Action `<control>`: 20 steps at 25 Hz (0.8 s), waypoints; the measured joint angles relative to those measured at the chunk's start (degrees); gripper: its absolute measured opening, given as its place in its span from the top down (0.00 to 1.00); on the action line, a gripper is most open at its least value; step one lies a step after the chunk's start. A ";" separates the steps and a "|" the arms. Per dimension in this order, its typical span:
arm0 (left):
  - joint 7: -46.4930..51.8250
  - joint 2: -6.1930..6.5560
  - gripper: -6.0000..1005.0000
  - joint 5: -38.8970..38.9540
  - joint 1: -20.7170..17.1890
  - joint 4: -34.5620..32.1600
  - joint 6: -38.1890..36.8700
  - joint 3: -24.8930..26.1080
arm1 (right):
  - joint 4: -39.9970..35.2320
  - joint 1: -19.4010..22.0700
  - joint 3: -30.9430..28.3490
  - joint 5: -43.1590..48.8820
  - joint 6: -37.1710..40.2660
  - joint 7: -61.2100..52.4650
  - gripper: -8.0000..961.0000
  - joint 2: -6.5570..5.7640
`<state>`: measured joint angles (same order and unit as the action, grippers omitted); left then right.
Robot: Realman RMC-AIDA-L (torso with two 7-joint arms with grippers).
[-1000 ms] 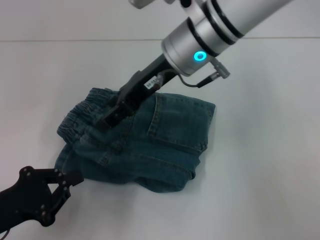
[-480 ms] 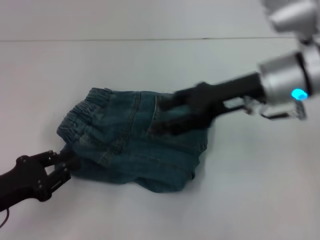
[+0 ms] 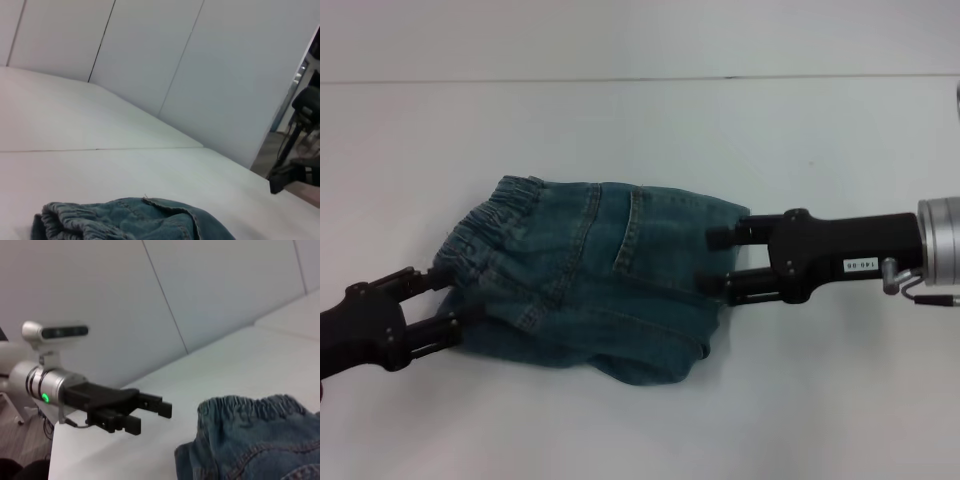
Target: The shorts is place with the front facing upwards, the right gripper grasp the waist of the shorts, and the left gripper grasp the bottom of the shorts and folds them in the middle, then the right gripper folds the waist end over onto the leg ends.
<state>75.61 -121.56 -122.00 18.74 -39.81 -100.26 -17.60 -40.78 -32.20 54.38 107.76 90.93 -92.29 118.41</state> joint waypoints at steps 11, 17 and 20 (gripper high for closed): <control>1.31 0.54 0.14 -1.26 1.06 -0.73 0.20 -0.52 | 3.01 0.45 -0.19 0.02 -1.46 2.92 0.17 0.41; 1.34 0.37 0.13 -1.26 0.96 -0.80 -0.15 -0.50 | 3.48 0.49 -0.24 -0.09 -1.40 2.94 0.17 0.41; 1.35 0.18 0.13 -1.11 1.09 -0.74 -0.26 -0.50 | 3.51 0.51 -0.24 -0.09 -1.60 3.01 0.17 0.41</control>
<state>76.96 -121.38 -123.10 19.83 -40.55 -100.52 -18.10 -37.28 -31.69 54.14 107.67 89.33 -89.29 118.82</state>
